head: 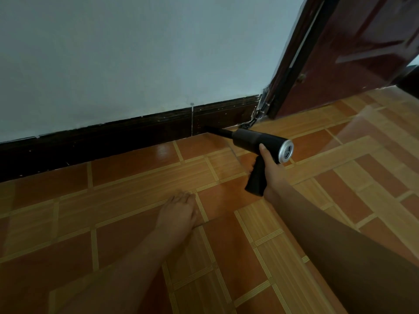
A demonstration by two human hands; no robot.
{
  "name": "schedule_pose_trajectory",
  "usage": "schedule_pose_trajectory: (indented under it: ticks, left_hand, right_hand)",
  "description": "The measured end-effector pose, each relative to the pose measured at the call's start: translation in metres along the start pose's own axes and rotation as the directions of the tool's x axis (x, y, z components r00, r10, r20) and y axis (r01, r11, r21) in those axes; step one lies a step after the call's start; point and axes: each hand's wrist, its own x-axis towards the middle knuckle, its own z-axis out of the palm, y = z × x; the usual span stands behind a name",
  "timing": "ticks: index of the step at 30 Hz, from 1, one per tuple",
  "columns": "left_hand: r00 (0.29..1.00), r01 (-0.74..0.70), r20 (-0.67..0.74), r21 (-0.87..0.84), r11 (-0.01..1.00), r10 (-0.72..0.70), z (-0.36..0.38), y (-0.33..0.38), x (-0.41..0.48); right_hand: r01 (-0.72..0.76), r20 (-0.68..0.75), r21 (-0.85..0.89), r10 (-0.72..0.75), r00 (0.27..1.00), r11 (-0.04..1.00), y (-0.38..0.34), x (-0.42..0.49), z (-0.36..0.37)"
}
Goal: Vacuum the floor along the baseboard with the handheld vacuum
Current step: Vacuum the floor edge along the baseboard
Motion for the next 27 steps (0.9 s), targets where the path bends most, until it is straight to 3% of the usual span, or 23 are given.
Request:
schedule_pose_trajectory:
  ticks: [4, 11, 20, 27]
  left_hand:
    - [1.0, -0.019, 0.001, -0.017, 1.0, 0.019, -0.014, -0.009, 0.004]
    - [0.971, -0.226, 0.066, -0.082, 0.971, 0.232, -0.06, 0.005, 0.009]
    - [0.909, -0.416, -0.03, -0.109, 0.903, 0.415, -0.143, 0.109, 0.014]
    - [0.785, -0.612, -0.142, -0.027, 0.79, 0.603, -0.229, 0.24, 0.023]
  right_hand:
    - [-0.093, 0.051, 0.085, 0.089, 0.995, 0.992, -0.008, -0.009, -0.006]
    - [-0.143, 0.144, 0.223, 0.113, 0.983, 0.964, -0.037, -0.04, -0.025]
    - [-0.085, -0.024, 0.296, 0.096, 0.995, 0.951, -0.127, -0.104, -0.101]
    - [-0.038, -0.212, 0.329, 0.113, 0.971, 0.944, -0.234, -0.178, -0.206]
